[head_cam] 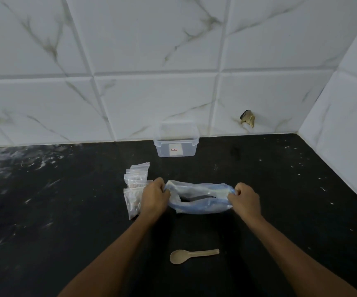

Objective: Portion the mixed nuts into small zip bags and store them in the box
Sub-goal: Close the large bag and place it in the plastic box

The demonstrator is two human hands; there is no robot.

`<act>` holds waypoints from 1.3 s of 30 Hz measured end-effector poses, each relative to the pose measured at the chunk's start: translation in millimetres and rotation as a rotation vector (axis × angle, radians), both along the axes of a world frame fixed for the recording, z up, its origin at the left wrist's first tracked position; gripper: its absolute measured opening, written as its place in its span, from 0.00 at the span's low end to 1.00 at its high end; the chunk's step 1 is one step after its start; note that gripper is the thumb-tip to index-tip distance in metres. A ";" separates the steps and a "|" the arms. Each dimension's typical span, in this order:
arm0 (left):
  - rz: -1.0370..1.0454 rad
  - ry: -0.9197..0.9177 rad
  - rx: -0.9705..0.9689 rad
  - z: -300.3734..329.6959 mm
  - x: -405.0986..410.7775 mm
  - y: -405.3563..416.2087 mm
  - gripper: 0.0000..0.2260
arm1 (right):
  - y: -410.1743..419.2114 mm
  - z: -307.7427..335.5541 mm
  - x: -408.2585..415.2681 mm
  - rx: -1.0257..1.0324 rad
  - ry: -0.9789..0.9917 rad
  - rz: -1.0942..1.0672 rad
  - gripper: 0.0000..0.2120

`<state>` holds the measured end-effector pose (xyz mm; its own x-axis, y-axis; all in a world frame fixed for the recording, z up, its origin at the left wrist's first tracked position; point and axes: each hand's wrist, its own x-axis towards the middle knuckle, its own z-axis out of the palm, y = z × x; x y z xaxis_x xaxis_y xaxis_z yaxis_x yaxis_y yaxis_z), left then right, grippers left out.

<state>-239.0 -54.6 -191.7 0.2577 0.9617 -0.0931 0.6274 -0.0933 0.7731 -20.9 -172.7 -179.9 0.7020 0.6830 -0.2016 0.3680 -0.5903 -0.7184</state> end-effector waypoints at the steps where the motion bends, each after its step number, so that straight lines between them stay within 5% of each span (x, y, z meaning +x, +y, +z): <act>1: -0.004 -0.019 -0.009 -0.4 2.0 -1.4 0.06 | -1.0 0.1 -0.5 0.035 -0.030 0.026 0.08; 3: 0.040 -0.102 -0.149 -2.8 5.2 0.5 0.05 | -0.2 6.4 1.3 0.078 0.211 0.001 0.06; 7: 0.147 -0.373 -0.539 -2.8 3.4 9.0 0.02 | -2.5 21.1 16.8 0.124 1.088 -0.131 0.15; 12: 0.171 -0.710 -0.892 8.2 1.6 8.9 0.13 | -1.0 22.7 18.7 0.074 1.169 -0.122 0.17; 17: 0.220 -0.445 -0.611 11.4 6.1 7.3 0.13 | 4.0 31.4 12.2 0.047 1.174 0.061 0.18; 22: 0.063 -0.357 -0.582 17.1 6.9 8.3 0.08 | 7.4 38.6 4.4 -0.003 0.860 0.240 0.07; 26: -0.255 -0.028 -0.366 23.4 8.9 8.1 0.03 | 8.3 24.3 3.9 -0.011 -0.349 0.269 0.09; 28: -0.276 0.089 -0.189 19.1 15.4 5.5 0.06 | 8.0 18.5 -5.7 0.069 -0.581 0.257 0.09; 30: -0.167 0.027 -0.165 14.1 18.1 2.3 0.06 | 11.1 16.9 -9.0 0.087 -0.428 0.206 0.09; 32: -0.019 -0.102 -0.268 13.4 15.8 1.2 0.02 | 12.7 25.7 -4.4 -0.021 0.000 0.167 0.05; 36: 0.146 -0.309 -0.552 15.3 12.8 4.6 0.11 | 0.3 35.1 12.2 -0.005 0.859 0.236 0.16; 39: 0.199 -0.557 -0.852 25.0 4.3 7.6 0.12 | -6.3 34.0 20.8 0.074 0.983 0.298 0.17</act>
